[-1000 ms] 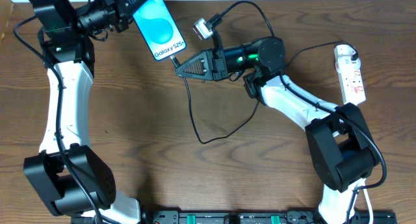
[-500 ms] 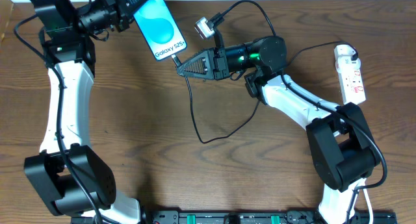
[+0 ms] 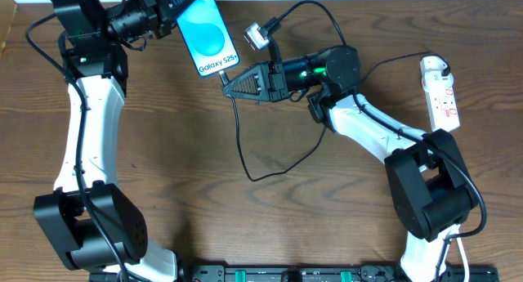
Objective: Plug charger to phone and switch on socket
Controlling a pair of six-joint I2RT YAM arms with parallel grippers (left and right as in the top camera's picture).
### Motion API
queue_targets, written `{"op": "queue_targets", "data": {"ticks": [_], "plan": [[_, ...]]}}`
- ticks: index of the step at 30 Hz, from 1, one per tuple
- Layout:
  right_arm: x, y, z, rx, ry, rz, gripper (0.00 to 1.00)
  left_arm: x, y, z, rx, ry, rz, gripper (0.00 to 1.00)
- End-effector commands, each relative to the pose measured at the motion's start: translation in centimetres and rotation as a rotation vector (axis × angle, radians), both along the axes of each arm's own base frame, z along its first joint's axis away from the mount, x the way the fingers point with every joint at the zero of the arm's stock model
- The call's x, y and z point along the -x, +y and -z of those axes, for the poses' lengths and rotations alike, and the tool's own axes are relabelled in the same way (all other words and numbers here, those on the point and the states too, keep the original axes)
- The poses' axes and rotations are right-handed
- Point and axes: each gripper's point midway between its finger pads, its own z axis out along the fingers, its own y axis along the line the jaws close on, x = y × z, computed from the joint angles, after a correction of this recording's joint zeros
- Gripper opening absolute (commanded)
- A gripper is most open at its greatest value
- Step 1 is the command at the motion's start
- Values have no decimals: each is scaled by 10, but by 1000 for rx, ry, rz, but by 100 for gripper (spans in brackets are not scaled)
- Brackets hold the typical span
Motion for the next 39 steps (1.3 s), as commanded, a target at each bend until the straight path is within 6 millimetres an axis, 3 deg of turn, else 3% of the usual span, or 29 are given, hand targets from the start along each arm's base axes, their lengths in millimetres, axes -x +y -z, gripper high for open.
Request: {"op": "queue_targets", "data": {"ticks": [1,15,22,36,37,39], "plan": [[-21,0,-16,-72,6,116,1,20,-15,-5,-20,-61,131,7],[-42,0,-28,-137,46,235,1,22,-17,-5,-23,-68,140,7],[-56,3,-23,-125,117,293,1,18,-16,-4,-22,-58,117,8],[-62,2,-25,-141,119,329,1,17,-15,-3,-22,-57,109,7],[-62,2,-25,-140,118,326,5,17,-15,-3,-22,-57,109,7],[-60,3,-25,-136,116,317,27,16,-15,-3,-22,-57,107,7]]}}
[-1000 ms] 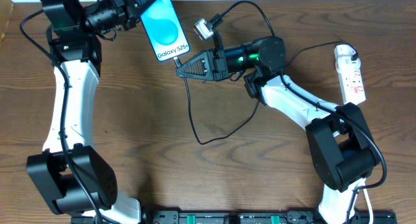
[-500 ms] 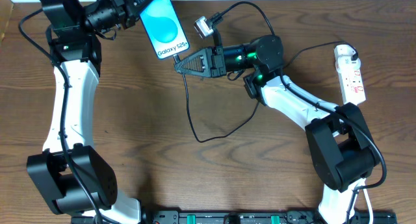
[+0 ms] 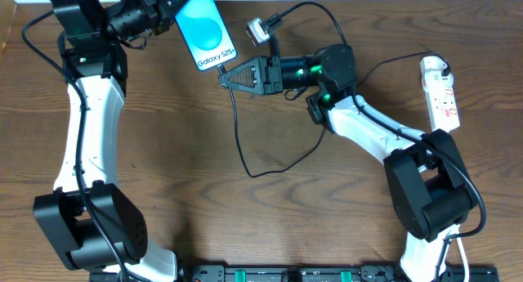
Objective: Plug charger to phone and switch on socket
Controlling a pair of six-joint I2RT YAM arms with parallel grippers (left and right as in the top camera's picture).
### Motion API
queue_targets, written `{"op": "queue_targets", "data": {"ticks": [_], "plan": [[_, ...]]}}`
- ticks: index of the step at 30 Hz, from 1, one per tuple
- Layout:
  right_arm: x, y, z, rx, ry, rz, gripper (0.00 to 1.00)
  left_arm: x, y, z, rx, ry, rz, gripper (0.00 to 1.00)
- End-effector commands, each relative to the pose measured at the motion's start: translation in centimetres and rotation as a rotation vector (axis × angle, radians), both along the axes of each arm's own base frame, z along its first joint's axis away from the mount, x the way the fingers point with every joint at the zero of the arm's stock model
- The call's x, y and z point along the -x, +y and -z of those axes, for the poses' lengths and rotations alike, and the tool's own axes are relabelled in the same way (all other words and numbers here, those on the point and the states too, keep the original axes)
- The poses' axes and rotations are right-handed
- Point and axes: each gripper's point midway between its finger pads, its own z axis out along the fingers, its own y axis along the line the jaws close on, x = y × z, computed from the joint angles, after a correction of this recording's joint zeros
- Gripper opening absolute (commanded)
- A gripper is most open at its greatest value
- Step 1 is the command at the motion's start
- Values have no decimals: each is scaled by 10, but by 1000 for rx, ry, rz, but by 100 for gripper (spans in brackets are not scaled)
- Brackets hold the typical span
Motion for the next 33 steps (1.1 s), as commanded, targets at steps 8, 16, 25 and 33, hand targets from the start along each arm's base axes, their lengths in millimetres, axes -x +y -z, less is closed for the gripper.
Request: {"op": "queue_targets", "data": {"ticks": [8,16,25,33], "plan": [[-26,-9,-16,-62,-21,129,99,18,-8,-4,-9,-28,111,7],[-58,-40,-5,-19,-3,209,99,21,8,-4,-5,-23,110,7],[-97,-74,102,308,264,321,99,21,11,4,14,51,105,7],[-82,-103,192,654,439,427,98,21,11,5,14,51,105,7]]}}
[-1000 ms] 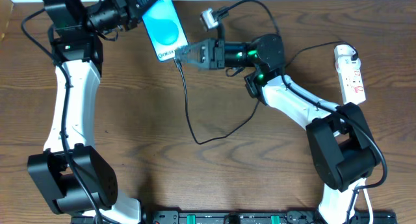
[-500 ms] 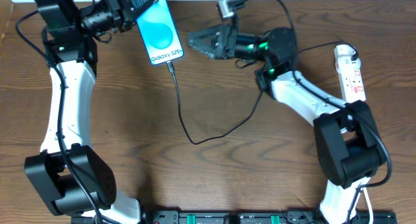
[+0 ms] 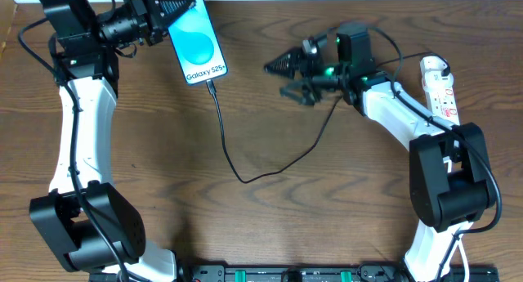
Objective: Plug charger to phone and switch on socket
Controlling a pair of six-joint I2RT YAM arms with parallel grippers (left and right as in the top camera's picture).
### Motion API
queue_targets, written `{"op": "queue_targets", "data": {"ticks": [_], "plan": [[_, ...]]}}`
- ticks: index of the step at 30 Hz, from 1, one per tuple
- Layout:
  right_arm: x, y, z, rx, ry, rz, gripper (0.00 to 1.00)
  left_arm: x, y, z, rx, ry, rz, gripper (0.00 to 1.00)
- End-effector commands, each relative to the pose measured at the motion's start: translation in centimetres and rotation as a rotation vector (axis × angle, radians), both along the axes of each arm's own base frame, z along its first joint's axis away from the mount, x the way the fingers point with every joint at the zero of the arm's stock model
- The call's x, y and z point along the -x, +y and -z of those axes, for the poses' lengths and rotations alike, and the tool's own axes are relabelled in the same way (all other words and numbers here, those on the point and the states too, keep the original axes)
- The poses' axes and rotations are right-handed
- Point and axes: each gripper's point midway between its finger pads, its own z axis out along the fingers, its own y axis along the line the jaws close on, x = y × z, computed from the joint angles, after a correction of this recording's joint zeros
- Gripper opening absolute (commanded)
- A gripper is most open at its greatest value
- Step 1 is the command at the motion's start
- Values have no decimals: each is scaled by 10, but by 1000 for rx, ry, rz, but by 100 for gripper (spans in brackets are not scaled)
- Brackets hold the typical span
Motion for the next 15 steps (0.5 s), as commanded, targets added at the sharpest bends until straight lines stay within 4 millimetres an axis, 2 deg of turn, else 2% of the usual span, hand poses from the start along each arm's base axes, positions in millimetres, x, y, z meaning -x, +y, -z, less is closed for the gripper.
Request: {"op": "queue_targets", "data": {"ticks": [1,5,9,14,15], "plan": [[-2,-18,23,179,-93,20,98,5,-2,-5,0,-14,28,8],[9,-40,40,341,-44,55,97,5,-3,-1,-9,-19,30,8],[16,-74,43,541,-17,149,98,9,-8,13,-31,0,43,7],[23,-115,26,739,-39,266,99,8,-18,49,-106,90,-3,7],[25,-125,16,781,-58,299,99,9,-21,67,-161,129,-27,7]]}}
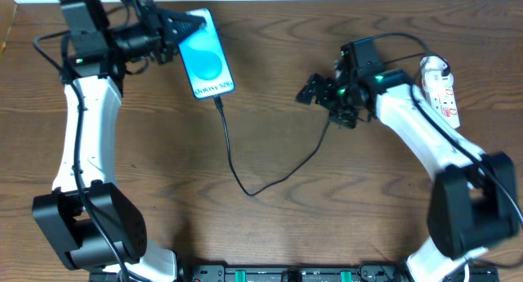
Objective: Plug charger to phone and switch on socket
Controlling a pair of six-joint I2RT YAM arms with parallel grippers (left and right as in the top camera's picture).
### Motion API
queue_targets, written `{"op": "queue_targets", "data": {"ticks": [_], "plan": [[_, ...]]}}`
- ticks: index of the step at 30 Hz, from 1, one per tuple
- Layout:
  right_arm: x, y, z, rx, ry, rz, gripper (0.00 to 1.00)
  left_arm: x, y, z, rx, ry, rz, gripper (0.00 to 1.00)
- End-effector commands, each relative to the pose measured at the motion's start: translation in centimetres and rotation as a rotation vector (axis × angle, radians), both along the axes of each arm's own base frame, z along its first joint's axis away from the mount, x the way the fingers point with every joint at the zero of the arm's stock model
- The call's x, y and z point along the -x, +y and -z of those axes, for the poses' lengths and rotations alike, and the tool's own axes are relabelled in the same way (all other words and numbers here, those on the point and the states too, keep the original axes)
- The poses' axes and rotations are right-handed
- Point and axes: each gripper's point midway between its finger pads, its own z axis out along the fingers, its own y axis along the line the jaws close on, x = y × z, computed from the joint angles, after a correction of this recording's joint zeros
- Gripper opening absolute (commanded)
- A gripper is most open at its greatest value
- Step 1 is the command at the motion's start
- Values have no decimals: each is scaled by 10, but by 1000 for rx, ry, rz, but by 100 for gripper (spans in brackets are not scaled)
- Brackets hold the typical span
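Note:
The phone (208, 63) with a blue screen is held tilted at the back left, and my left gripper (181, 27) is shut on its top end. A black charger cable (231, 151) is plugged into the phone's lower end. From there it loops across the table and up to the right, under my right arm. The white socket strip (444, 94) lies at the right edge, with a white plug (433, 67) at its far end. My right gripper (309, 89) hovers at mid-table between phone and strip. It looks open and holds nothing.
The wooden table (163, 217) carries only the cable loop in its middle. More of the black cable arches over my right arm near the strip. The two arm bases stand at the front left and front right.
My right gripper has moved a little right and toward the front, nearer the socket strip. The left gripper has shifted the phone slightly right and down, with the cable still plugged in.
First my right gripper held the cable end at the phone's lower edge while the left held the phone. Later the right gripper pressed closer. After that the cable hung plugged in and the right gripper was open and away to the right, where it now nears the strip.

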Motion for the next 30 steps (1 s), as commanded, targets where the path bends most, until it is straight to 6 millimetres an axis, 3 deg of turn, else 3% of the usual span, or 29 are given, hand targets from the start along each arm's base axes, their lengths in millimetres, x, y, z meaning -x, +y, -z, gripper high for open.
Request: {"op": "queue_targets", "data": {"ticks": [1,8,14,20,30], "plan": [[-9,-41,-31,202,-141,88,99,0,-10,28,-163,-49,-23,8],[-1,-56,-63,258,-223,91,99,10,-27,101,-453,81,-61,7],[3,-58,-64,265,-215,88,99,19,-43,151,-606,162,-58,7],[9,-64,-59,308,-195,78,99,24,-71,199,-610,260,31,7],[14,-69,-55,342,-178,60,99,18,-138,255,-438,326,171,7]]}}
